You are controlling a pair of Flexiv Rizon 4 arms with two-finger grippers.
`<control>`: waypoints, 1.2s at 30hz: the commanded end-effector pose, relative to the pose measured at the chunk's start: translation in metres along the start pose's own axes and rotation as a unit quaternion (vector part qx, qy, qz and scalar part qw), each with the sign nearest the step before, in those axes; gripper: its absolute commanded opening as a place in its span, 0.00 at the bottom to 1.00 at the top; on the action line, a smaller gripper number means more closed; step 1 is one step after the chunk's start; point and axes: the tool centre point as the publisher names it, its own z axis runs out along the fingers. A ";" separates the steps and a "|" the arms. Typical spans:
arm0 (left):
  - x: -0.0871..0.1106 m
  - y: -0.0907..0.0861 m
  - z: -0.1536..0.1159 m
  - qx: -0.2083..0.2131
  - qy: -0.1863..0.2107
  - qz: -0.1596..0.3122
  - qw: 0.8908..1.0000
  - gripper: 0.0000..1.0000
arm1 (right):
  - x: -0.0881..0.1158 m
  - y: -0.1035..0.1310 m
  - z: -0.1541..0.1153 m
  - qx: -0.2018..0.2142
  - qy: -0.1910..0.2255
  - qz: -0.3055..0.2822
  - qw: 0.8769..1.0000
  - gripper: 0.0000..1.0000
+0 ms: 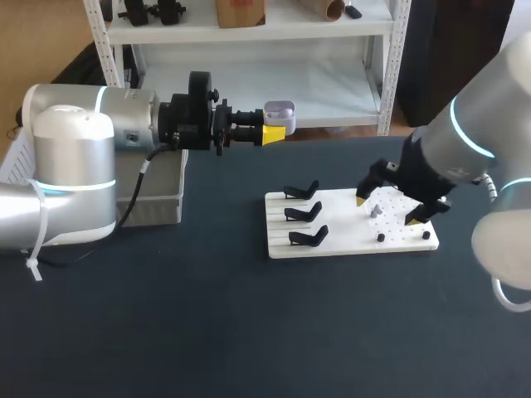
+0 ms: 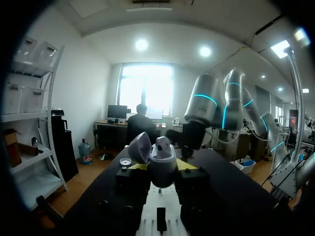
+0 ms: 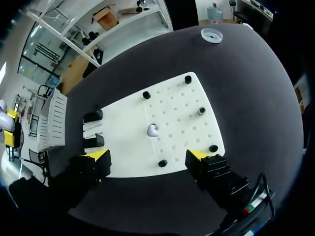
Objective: Pick up each earbud case from the left stands, insert the matching earbuds, close the lid, and place the case in the box.
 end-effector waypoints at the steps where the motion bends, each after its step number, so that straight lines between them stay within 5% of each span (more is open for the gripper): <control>1: 0.000 0.000 0.000 0.000 -0.001 0.001 1.000 0.00 | -0.004 0.000 0.009 0.010 -0.019 0.007 1.000 1.00; 27: 0.000 0.000 0.000 0.000 -0.001 0.001 1.000 0.00 | -0.006 0.004 0.020 0.017 0.010 0.014 1.000 1.00; 28: 0.000 0.000 0.000 0.000 -0.001 0.001 1.000 0.00 | -0.006 0.004 0.021 0.017 0.011 0.014 1.000 0.93; 31: 0.000 0.000 0.000 0.000 -0.001 0.001 1.000 0.00 | -0.007 0.005 0.023 0.019 0.016 0.015 1.000 0.48; 36: 0.000 0.000 0.000 0.000 -0.001 0.001 1.000 0.00 | -0.011 0.004 0.023 0.025 0.018 0.014 0.999 0.48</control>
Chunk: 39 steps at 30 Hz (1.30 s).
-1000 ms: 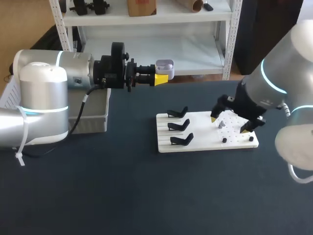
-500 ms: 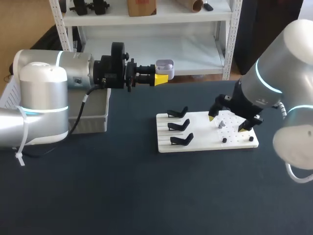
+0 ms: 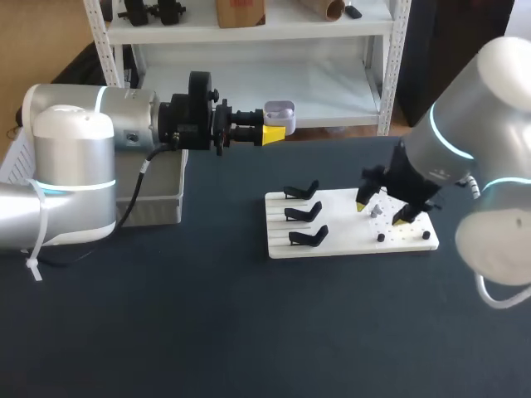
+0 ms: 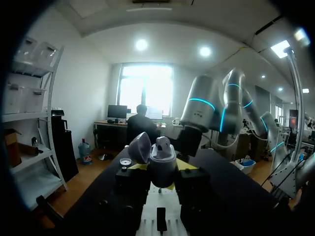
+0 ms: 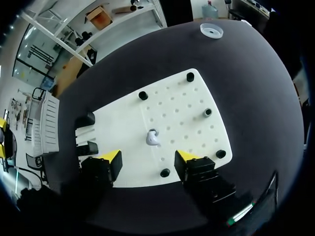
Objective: Pick up each earbud case from the left stands, insert the matching earbuds, close the lid, and place the case in the box.
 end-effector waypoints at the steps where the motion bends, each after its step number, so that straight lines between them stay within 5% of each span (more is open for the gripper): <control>1: 0.000 0.000 0.000 0.000 -0.001 0.001 1.000 0.00 | -0.007 0.001 0.002 0.004 0.014 0.000 1.000 0.49; 15: 0.000 0.000 0.000 0.000 -0.001 0.001 1.000 0.00 | -0.008 -0.003 0.007 -0.011 0.054 -0.006 0.998 0.47; 22: 0.000 0.000 0.000 0.000 -0.001 0.001 1.000 0.00 | -0.009 -0.001 0.011 -0.010 0.059 -0.006 0.998 0.28; 39: 0.000 0.000 0.000 0.000 -0.001 0.001 1.000 0.00 | -0.006 -0.007 0.018 -0.006 0.064 0.001 0.998 0.28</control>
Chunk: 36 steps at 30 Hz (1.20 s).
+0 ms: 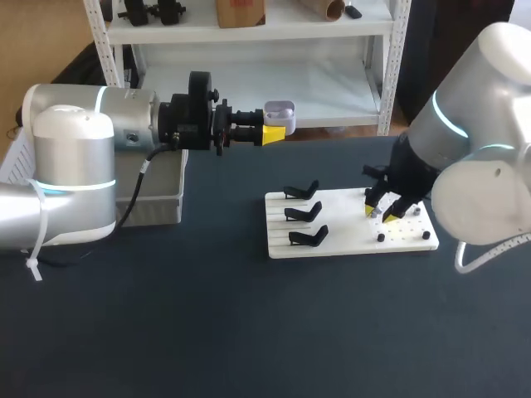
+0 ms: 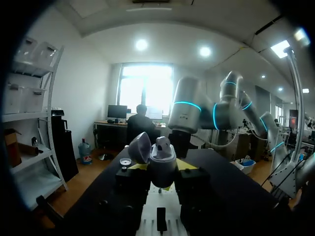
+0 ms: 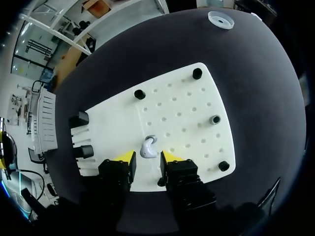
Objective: Pick up each earbud case from the left stands, insert the matching earbuds, close the lid, and place the case in the box.
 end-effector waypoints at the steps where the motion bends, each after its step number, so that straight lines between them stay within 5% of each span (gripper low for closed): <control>1: 0.000 0.000 0.000 0.000 -0.001 0.001 1.000 0.00 | -0.001 -0.002 0.003 0.004 -0.002 0.004 1.000 0.25; 9: 0.000 0.000 0.000 0.000 -0.001 0.001 1.000 0.00 | -0.006 -0.003 0.006 0.005 -0.005 0.011 1.000 0.17; 20: 0.000 0.000 0.000 0.000 -0.001 0.001 1.000 0.00 | -0.004 -0.005 0.003 0.005 0.000 0.004 1.000 0.35; 36: 0.000 0.000 0.000 0.000 -0.001 0.001 1.000 0.00 | -0.011 0.000 0.007 0.016 0.001 -0.030 0.999 0.29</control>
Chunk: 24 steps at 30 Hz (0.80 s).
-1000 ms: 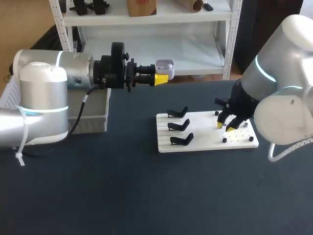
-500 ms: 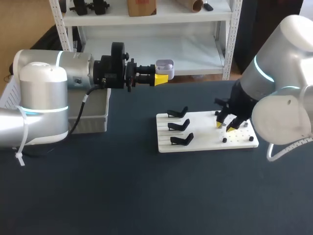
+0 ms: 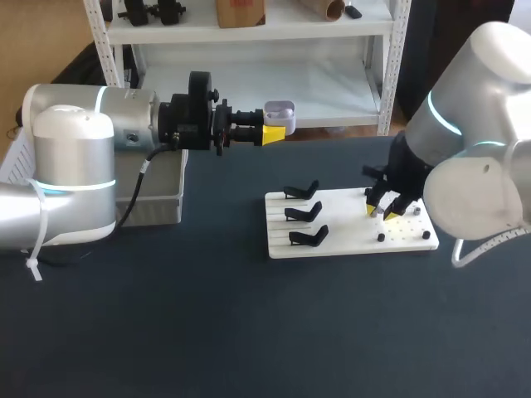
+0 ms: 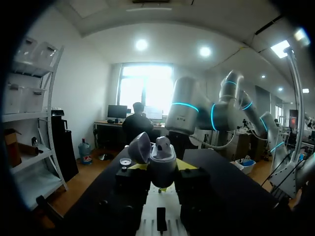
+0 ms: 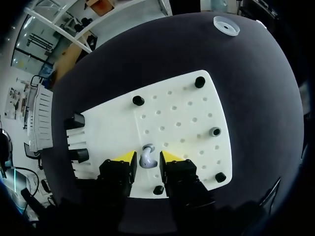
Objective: Pick up each earbud case from the left stands, insert the matching earbuds, close the lid, and place the case in the box.
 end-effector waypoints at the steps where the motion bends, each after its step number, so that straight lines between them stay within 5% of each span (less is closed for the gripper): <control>1: 0.000 0.000 0.000 0.000 -0.001 0.001 1.000 0.00 | -0.002 0.002 0.001 0.005 0.003 0.001 1.000 0.29; 8: 0.000 0.000 0.000 0.000 -0.001 0.001 1.000 0.00 | 0.002 0.000 0.002 0.007 0.007 0.007 1.000 0.39; 24: 0.000 0.000 0.000 0.000 -0.001 0.001 1.000 0.00 | 0.002 0.001 -0.002 0.010 0.003 0.011 1.000 0.30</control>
